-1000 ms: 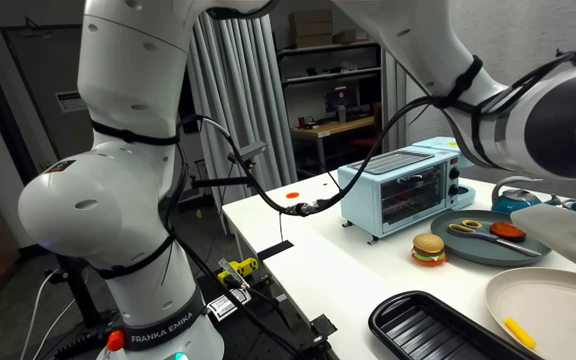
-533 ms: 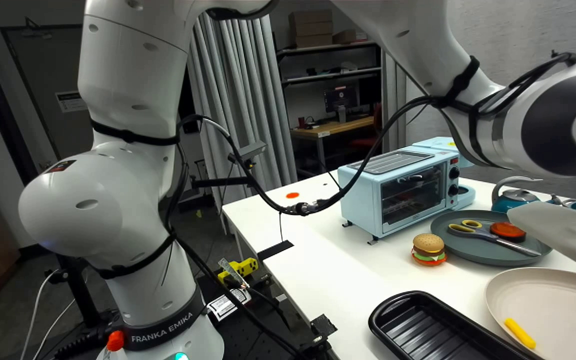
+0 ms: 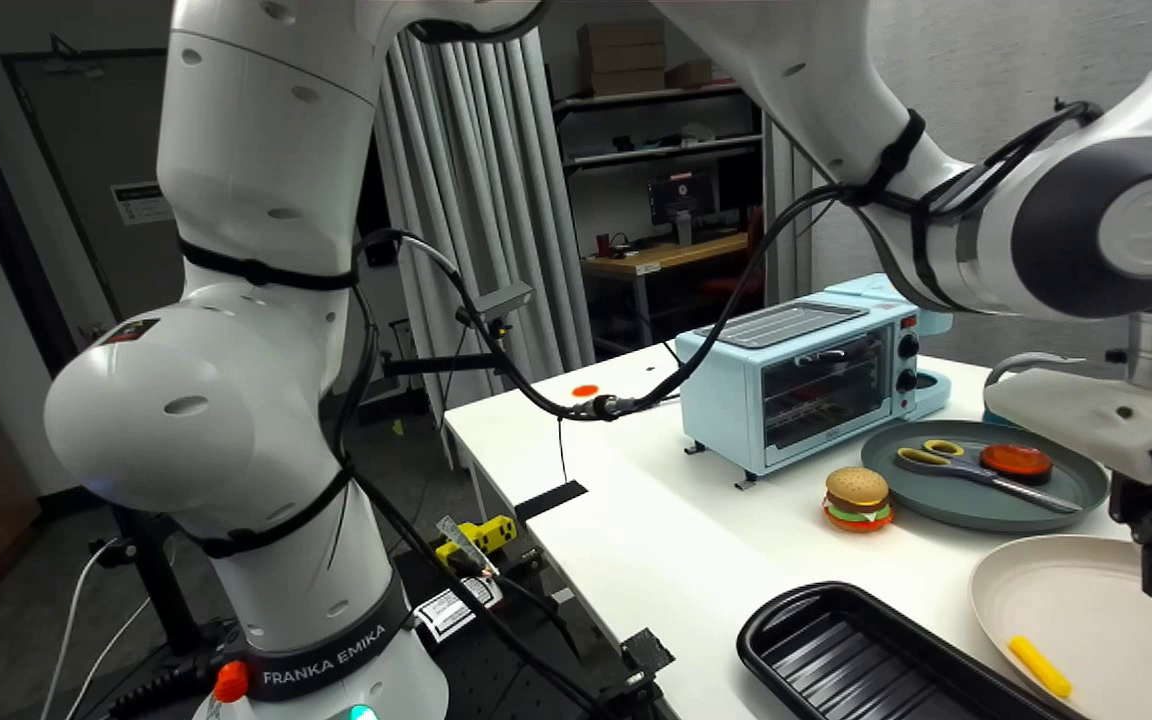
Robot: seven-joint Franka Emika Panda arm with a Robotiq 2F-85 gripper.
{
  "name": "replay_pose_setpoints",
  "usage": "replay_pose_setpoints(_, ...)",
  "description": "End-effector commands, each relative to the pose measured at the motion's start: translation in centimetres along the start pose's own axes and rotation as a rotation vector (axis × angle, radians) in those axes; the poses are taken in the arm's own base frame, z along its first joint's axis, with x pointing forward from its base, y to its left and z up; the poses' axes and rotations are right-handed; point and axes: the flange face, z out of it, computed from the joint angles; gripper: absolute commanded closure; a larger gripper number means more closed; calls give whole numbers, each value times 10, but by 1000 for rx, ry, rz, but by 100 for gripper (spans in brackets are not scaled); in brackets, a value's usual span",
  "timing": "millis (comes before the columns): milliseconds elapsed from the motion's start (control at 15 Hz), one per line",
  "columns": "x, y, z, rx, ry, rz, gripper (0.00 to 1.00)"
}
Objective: Put the objects on the grey plate in the green cup
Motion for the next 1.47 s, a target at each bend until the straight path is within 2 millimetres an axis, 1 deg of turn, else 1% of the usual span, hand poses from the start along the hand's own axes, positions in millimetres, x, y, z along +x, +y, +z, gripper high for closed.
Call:
replay_pose_setpoints(0, -4, -27, -7, 13, 4, -70, 0)
replay_pose_setpoints(133, -11, -41, -2, 24, -17, -108, 0)
replay_pose_setpoints(267, -17, -50, 5, 33, -35, -141, 0)
replay_pose_setpoints(667, -37, -58, 28, 55, -101, -235, 0)
replay_pose_setpoints(1000, -38, -61, 44, 63, -127, -264, 0)
replay_pose_setpoints(1400, -37, -75, 57, 87, -141, -247, 0)
